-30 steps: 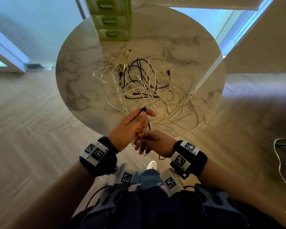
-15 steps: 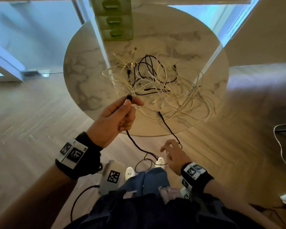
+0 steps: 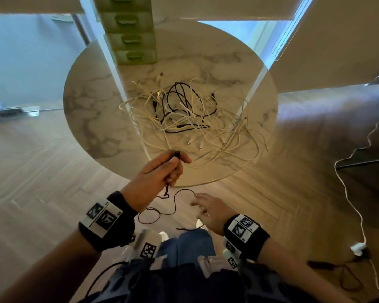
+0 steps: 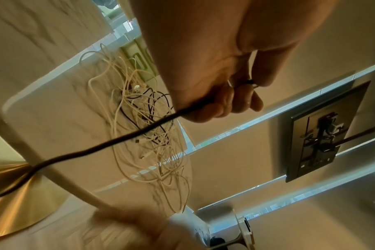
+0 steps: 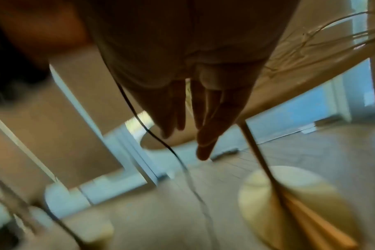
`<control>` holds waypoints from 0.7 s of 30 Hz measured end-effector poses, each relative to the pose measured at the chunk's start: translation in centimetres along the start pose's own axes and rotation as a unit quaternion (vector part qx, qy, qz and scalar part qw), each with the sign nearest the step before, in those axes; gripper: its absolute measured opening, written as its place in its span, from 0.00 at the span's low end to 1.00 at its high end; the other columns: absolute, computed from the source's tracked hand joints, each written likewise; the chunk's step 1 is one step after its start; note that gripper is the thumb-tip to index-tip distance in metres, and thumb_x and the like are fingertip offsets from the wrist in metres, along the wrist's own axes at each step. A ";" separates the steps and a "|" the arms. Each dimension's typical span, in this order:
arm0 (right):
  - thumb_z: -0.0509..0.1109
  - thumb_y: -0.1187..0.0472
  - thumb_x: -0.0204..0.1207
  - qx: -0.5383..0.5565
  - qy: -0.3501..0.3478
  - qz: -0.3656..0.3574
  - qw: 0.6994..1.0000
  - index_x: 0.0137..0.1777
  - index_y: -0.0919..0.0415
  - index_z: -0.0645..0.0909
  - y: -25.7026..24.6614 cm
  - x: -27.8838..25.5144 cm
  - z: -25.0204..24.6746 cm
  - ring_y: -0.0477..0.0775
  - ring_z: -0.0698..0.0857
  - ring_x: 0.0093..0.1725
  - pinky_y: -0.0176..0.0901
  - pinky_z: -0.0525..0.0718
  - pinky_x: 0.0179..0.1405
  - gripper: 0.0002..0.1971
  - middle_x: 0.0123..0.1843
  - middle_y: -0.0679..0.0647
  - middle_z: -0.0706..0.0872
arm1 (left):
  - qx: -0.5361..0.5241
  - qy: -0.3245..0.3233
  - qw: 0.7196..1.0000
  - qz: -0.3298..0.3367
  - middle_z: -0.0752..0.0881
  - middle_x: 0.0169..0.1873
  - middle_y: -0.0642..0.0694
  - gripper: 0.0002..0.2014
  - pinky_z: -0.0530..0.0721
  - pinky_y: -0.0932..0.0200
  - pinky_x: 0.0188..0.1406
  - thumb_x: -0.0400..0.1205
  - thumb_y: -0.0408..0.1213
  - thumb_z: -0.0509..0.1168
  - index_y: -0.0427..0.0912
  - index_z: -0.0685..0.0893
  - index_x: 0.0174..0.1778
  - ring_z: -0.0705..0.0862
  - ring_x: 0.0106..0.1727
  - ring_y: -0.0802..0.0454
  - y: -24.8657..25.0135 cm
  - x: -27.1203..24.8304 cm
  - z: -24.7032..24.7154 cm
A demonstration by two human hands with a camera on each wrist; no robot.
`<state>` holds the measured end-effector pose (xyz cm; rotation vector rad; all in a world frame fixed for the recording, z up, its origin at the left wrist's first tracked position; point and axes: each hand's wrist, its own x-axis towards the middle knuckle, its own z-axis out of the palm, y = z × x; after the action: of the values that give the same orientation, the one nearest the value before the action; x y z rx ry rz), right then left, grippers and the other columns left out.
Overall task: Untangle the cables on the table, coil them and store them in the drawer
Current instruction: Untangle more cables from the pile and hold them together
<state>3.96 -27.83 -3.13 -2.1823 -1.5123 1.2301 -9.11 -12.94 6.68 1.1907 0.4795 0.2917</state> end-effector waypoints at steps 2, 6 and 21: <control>0.70 0.58 0.76 0.148 0.051 -0.047 0.987 0.70 0.53 0.71 -3.2 0.0 -1.5 0.42 0.83 0.47 0.25 0.76 0.47 0.22 0.64 0.43 0.80 | 0.000 0.004 1.000 -0.009 0.70 0.27 0.54 0.10 0.69 0.65 0.33 0.79 0.37 0.55 0.40 0.79 0.48 0.66 0.30 0.58 -0.2 0.4 0.6; 0.64 0.60 0.79 0.330 0.050 -0.096 0.938 0.53 0.55 0.75 -6.3 1.2 -2.1 0.53 0.87 0.42 0.36 0.81 0.36 0.05 0.44 0.45 0.84 | -0.033 -0.001 0.999 -0.015 0.72 0.27 0.53 0.05 0.66 0.64 0.31 0.75 0.34 0.57 0.41 0.79 0.39 0.66 0.29 0.58 0.0 1.0 2.0; 0.60 0.68 0.78 0.055 0.066 0.038 0.996 0.58 0.62 0.80 3.1 2.7 -5.3 0.58 0.83 0.54 0.48 0.79 0.58 0.12 0.55 0.58 0.84 | 0.135 0.005 0.989 0.063 0.74 0.23 0.58 0.03 0.70 0.71 0.28 0.78 0.36 0.66 0.46 0.80 0.39 0.68 0.26 0.63 1.9 3.5 2.6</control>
<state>10.26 -25.51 -3.03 -2.2201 -1.2904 1.1391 -4.74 -12.83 8.48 1.4880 0.4626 0.3481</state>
